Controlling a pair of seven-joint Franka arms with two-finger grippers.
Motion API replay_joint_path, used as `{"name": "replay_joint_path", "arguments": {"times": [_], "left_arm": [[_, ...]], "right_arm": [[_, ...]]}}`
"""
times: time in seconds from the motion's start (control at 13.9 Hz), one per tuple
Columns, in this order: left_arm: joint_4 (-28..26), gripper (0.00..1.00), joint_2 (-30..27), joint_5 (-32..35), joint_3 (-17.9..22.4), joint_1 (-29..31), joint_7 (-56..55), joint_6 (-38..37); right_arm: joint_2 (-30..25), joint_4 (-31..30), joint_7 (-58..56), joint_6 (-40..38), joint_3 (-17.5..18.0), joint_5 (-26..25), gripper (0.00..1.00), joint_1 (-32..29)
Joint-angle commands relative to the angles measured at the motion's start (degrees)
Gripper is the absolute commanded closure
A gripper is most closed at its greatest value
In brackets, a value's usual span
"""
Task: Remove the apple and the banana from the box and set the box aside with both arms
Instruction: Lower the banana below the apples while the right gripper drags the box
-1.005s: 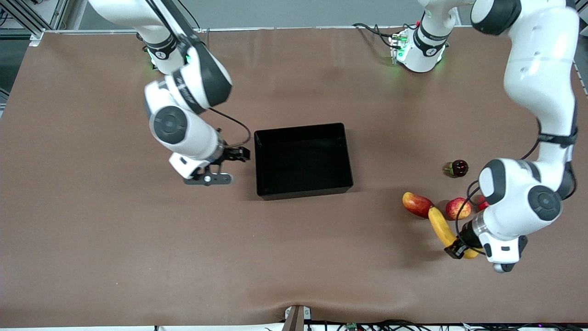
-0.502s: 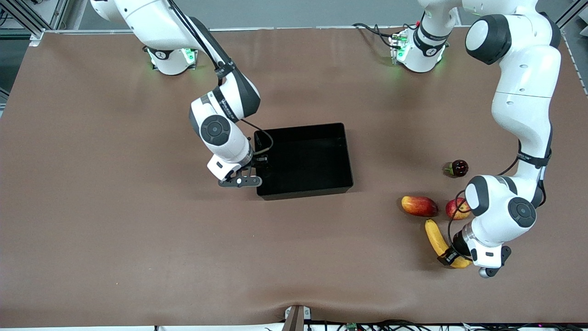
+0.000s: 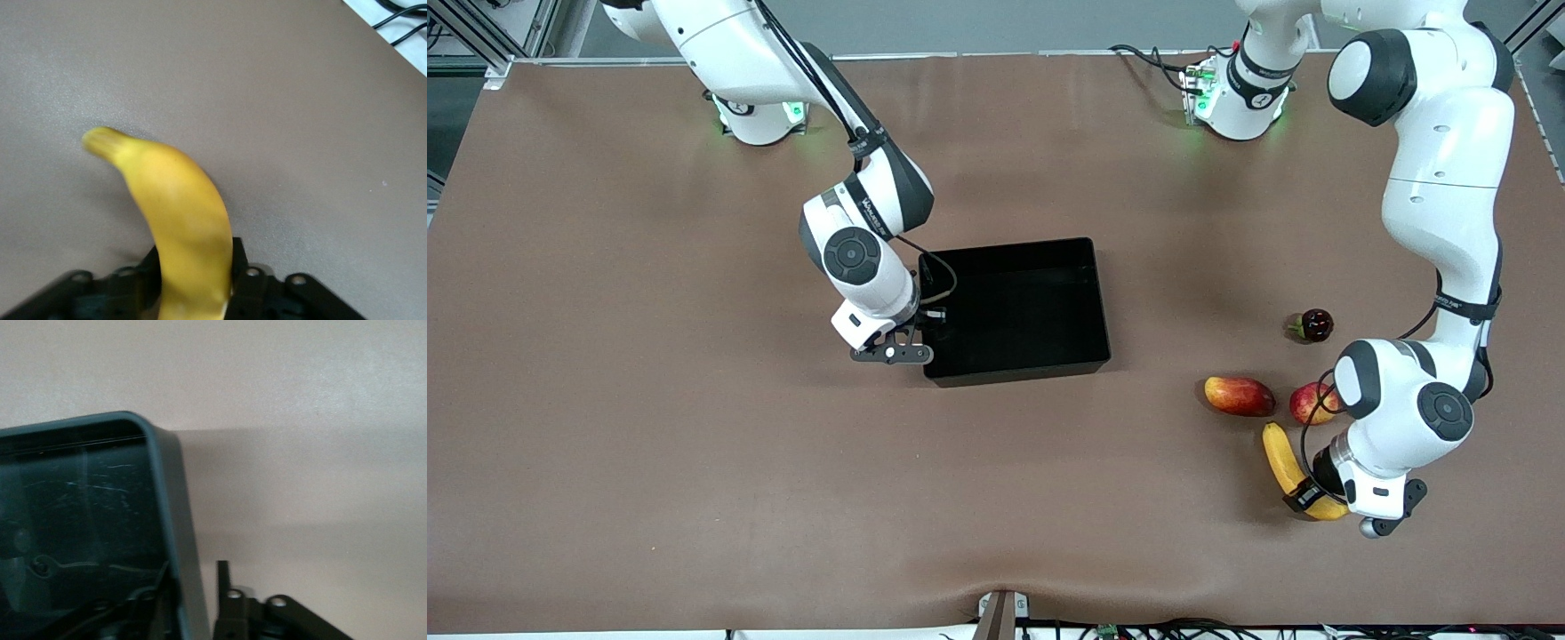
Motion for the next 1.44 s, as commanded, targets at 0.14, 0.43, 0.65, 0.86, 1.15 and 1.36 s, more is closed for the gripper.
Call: {"name": "replay_joint_path", "arguments": {"times": [0.14,0.43,0.65,0.86,1.15,1.36], "left_arm": [[-0.3,0.00,-6.9,-0.2,0.2,-0.6,3.0,-12.1],[-0.3,0.00,-15.4,-0.2,-0.3,-2.5,3.5,-25.2],[-0.4,0.00,-20.8,-0.1,-0.2,-2.7,3.6,-34.5],[-0.4,0.00,-26.1,2.5,-0.4,-2.7,5.4,-39.4],[-0.3,0.00,-32.1,1.9,-0.9,-2.4,14.5,-46.5],[-0.4,0.00,-35.4,2.2,-1.1,-2.7,16.0,-51.2]], "right_arm": [[-5.5,1.3,1.4,-11.9,-0.6,-0.7,1.00,-3.8],[-13.0,0.2,-6.0,-22.1,-0.6,-0.7,1.00,-13.5],[-17.1,-3.2,-14.6,-22.4,-0.6,-0.5,1.00,-22.0],[-17.5,-3.8,-25.8,-23.5,-0.6,-0.5,1.00,-31.1],[-16.4,-4.3,-44.1,-23.1,-0.6,-0.5,1.00,-44.9],[-13.3,-4.4,-51.5,-20.9,-0.6,-1.2,1.00,-50.8]]}}
